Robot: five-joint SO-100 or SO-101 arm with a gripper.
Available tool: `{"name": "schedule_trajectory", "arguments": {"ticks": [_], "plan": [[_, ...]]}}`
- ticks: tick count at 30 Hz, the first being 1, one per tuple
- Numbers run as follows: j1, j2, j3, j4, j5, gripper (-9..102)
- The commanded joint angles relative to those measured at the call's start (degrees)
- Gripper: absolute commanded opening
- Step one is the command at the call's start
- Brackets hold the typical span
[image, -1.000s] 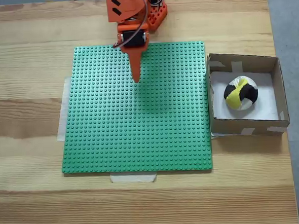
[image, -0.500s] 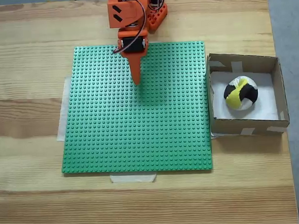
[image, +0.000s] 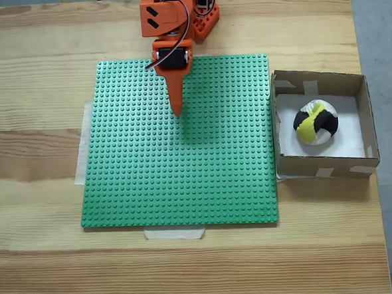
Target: Pick the ball and put it in the box.
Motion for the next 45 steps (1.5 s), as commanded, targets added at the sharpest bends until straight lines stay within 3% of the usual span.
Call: {"name": "schedule_trajectory", "arguments": {"ticks": [1, 45], "plan": [[0.6, 0.5, 1.2, -1.2, -0.5, -1], [1.0, 0.5, 2.7, -2.3, -1.5, -1]]}}
